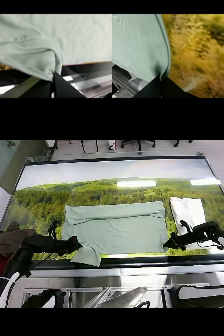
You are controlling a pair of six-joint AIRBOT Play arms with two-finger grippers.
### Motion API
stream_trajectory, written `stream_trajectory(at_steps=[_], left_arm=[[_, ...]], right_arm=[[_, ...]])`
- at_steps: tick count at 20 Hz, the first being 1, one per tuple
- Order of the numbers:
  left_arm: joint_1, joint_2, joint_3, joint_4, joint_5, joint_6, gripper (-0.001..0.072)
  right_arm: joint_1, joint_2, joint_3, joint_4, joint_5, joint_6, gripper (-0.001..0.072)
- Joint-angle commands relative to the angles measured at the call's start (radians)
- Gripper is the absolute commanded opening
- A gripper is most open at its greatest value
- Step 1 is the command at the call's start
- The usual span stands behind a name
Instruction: Fold the shirts.
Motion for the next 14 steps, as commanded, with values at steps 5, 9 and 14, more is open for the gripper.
stream_trajectory(at_steps=[5, 9, 14], left_arm=[[0.001, 0.250, 0.006, 0.309, 0.229, -0.196, 0.0016], [0.001, 0.314, 0.006, 0.378, 0.329, -0.214, 0.0015], [0.000, 0.187, 0.044, 0.377, 0.252, -0.178, 0.0015]], right_arm=[[0.017, 0.172, 0.000, -0.286, -0.031, 0.240, 0.0027], [0.018, 0.264, -0.002, -0.351, -0.083, 0.307, 0.0027], [0.038, 0.291, 0.006, -0.346, -0.053, 0.343, 0.0027]])
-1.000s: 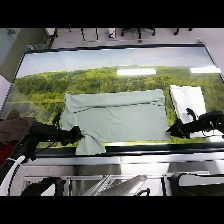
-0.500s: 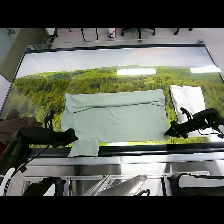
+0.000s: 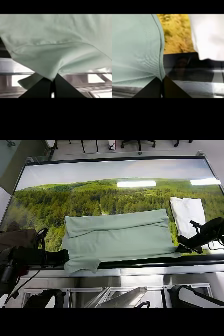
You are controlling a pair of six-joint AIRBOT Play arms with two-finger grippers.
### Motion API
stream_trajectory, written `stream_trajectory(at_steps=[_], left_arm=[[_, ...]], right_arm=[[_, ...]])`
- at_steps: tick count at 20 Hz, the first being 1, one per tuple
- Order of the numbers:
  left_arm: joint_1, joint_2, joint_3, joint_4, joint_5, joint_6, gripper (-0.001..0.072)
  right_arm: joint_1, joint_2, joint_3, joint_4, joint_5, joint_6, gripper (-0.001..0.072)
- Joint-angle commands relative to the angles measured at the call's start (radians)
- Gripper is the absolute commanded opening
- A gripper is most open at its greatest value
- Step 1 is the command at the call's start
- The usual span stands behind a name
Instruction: Fold the shirts.
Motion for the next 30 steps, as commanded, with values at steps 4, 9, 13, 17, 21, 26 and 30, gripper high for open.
stream_trajectory(at_steps=[4, 9, 13, 17, 21, 26, 30], left_arm=[[0.000, -0.292, 0.285, 0.031, -0.180, 0.089, 0.0016], [-0.014, -0.628, 0.653, 0.048, -0.191, 0.111, 0.0016], [-0.044, -0.837, 0.807, 0.048, -0.195, 0.119, 0.0016], [-0.042, -0.997, 0.882, 0.048, -0.197, 0.119, 0.0016], [-0.036, -1.097, 0.933, 0.048, -0.198, 0.119, 0.0016], [-0.037, -1.154, 1.034, 0.038, -0.123, 0.116, 0.0697], [-0.036, -1.131, 1.170, 0.039, -0.040, 0.116, 0.0699]], right_arm=[[0.033, -0.021, 0.125, 0.275, 0.180, -0.075, 0.0027], [0.106, -0.182, 0.340, 0.382, 0.296, -0.092, 0.0028], [0.168, -0.330, 0.406, 0.381, 0.368, -0.111, 0.0028], [0.171, -0.406, 0.421, 0.378, 0.421, -0.135, 0.0028], [0.162, -0.406, 0.434, 0.375, 0.439, -0.145, 0.0028], [0.150, -0.406, 0.498, 0.335, 0.390, -0.145, 0.0320], [0.121, -0.409, 0.575, 0.182, 0.303, -0.105, 0.0608]])
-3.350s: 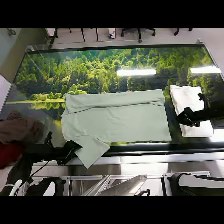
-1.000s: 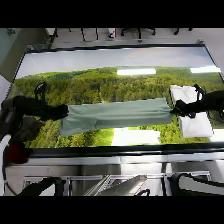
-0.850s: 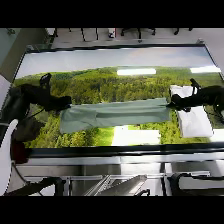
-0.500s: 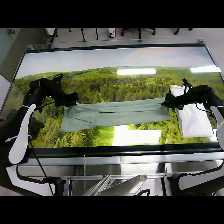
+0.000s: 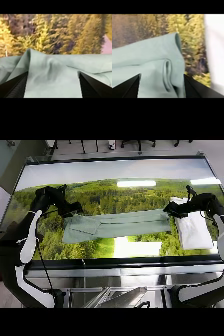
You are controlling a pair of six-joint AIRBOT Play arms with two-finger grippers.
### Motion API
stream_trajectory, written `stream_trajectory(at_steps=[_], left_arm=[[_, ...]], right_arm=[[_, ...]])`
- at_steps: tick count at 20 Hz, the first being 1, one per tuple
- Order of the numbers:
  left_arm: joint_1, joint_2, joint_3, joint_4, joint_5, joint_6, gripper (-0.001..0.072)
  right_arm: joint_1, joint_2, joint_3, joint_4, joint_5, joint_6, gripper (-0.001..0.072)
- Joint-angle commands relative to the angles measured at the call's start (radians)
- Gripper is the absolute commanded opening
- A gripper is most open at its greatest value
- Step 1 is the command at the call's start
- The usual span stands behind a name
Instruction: Fold the shirts.
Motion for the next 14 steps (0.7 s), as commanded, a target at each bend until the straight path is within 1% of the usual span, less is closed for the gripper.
stream_trajectory(at_steps=[1, 4, 5, 7, 9, 10, 11, 13, 14], left_arm=[[0.001, 0.005, 0.128, 0.001, 0.091, -0.002, 0.0699], [0.002, 0.005, 0.235, 0.000, 0.152, -0.003, 0.0699], [0.001, 0.005, 0.261, -0.001, 0.165, -0.003, 0.0699], [-0.013, 0.005, 0.304, -0.002, 0.181, -0.022, 0.0699], [-0.028, 0.005, 0.329, -0.002, 0.175, -0.024, 0.0698], [-0.040, 0.005, 0.332, -0.003, 0.167, -0.027, 0.0699], [-0.056, 0.005, 0.331, -0.002, 0.159, -0.027, 0.0698], [-0.095, 0.003, 0.330, -0.002, 0.143, -0.027, 0.0697], [-0.113, 0.004, 0.330, -0.002, 0.134, -0.027, 0.0697]], right_arm=[[-0.026, -0.010, 0.045, -0.095, -0.085, 0.041, 0.0607], [-0.037, -0.060, 0.045, -0.053, -0.147, 0.038, 0.0602], [-0.037, -0.077, 0.045, -0.023, -0.154, 0.024, 0.0576], [-0.037, -0.104, 0.045, 0.047, -0.153, 0.005, 0.0577], [-0.034, -0.126, 0.045, 0.085, -0.153, -0.001, 0.0575], [-0.030, -0.135, 0.045, 0.086, -0.153, -0.001, 0.0520], [-0.027, -0.143, 0.045, 0.086, -0.154, -0.001, 0.0409], [-0.017, -0.156, 0.045, 0.089, -0.154, -0.001, 0.0382], [-0.011, -0.161, 0.045, 0.090, -0.154, -0.001, 0.0320]])
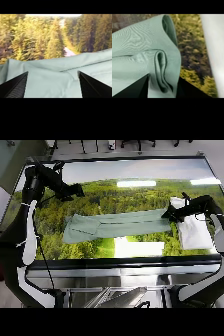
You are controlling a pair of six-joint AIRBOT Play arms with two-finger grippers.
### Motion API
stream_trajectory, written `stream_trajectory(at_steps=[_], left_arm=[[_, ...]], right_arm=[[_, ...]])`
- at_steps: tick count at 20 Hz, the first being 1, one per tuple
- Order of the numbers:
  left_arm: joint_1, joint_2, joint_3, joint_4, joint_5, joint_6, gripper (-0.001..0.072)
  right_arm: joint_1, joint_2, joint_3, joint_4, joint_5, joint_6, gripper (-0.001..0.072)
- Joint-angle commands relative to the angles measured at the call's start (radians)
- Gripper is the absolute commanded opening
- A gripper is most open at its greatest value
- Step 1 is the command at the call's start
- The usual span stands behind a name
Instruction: Fold the shirts.
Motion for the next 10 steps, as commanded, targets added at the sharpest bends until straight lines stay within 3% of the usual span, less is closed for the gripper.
stream_trajectory(at_steps=[1, 3, 4, 10], left_arm=[[-0.063, -0.001, 0.010, 0.001, -0.031, -0.003, 0.0642], [-0.105, -0.001, 0.010, 0.002, -0.056, -0.002, 0.0182], [-0.130, -0.002, 0.010, 0.002, -0.074, -0.002, 0.0043], [-0.275, -0.100, 0.009, 0.000, -0.125, -0.002, 0.0017]], right_arm=[[0.018, -0.025, 0.000, 0.011, -0.004, -0.007, 0.0191], [0.029, -0.027, 0.000, 0.014, 0.002, -0.019, 0.0029], [0.029, -0.026, 0.000, 0.015, 0.008, -0.018, 0.0028], [0.028, 0.112, 0.002, 0.015, -0.032, -0.019, 0.0027]])
